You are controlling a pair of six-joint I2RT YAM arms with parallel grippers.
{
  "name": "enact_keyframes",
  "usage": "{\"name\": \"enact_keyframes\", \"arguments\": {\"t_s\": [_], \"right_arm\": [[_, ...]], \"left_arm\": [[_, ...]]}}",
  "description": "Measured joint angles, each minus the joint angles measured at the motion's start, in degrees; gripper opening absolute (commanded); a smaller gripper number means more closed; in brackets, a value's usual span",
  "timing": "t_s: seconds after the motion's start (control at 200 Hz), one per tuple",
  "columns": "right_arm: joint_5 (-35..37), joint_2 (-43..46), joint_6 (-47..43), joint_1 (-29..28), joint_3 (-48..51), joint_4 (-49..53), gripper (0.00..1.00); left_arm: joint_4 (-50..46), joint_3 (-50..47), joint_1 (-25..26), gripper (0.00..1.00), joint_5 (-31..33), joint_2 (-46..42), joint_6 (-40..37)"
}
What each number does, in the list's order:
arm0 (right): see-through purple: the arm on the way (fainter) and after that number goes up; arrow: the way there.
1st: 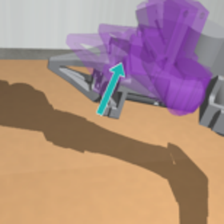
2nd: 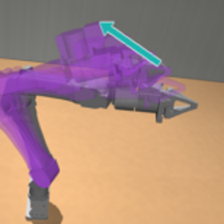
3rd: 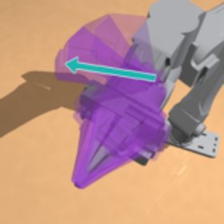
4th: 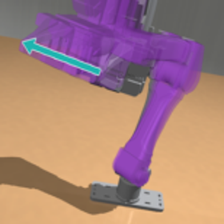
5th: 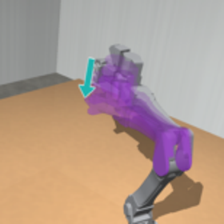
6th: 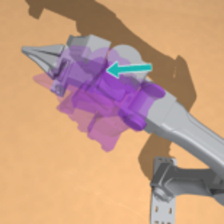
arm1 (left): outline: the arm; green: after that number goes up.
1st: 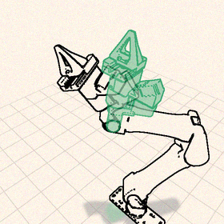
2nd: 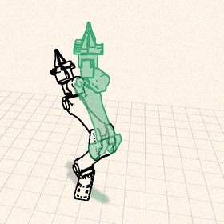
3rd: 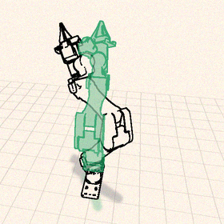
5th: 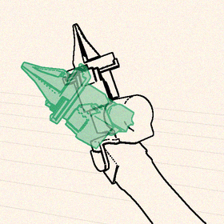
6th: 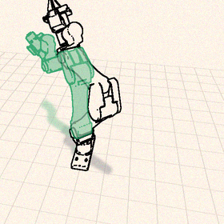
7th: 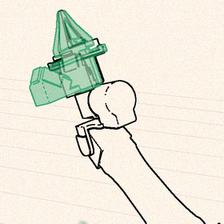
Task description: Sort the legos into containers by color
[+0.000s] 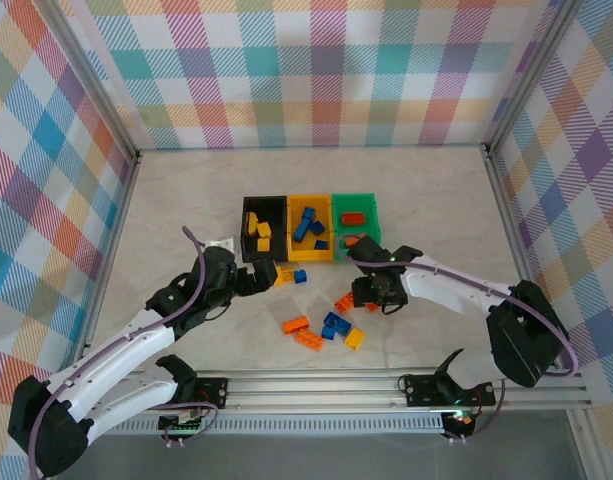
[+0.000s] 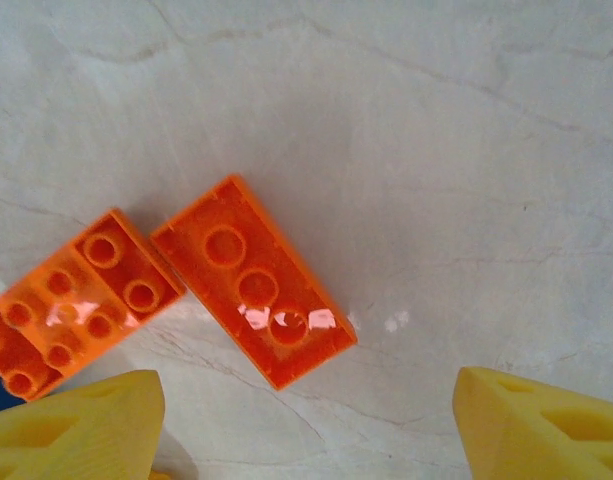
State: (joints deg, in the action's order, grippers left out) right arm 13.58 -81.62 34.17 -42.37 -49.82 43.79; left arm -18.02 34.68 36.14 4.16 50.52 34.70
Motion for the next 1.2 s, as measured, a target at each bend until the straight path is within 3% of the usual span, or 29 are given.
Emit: {"name": "enact_keyframes", "arguments": {"t_s": [0.285,0.62,0.93,1.2], "right_arm": [[-1.0,-6.3,-2.1,-0.4,0.2,-0.6,0.81],[0.7,-11.2,-2.6,1.4,-1.9,-2.6,0.63],[-5.1,-12.2,-4.3,4.2,-2.4,-4.5,0.41],[-4.7,-8.0,-4.2,5.0,0.7,-7.5,0.33]], "left_arm": [[0.0,-0.1,0.0,1.0,0.4,0.8,0.0],[0.0,-0.5,0.0,1.0,0.4,1.0,0.0],[0.3,-0.7,0.0,1.0,-0.2,1.6,0.0],[0.4,-0.9,0.0,1.0,-1.2,1.3,0.0]]}}
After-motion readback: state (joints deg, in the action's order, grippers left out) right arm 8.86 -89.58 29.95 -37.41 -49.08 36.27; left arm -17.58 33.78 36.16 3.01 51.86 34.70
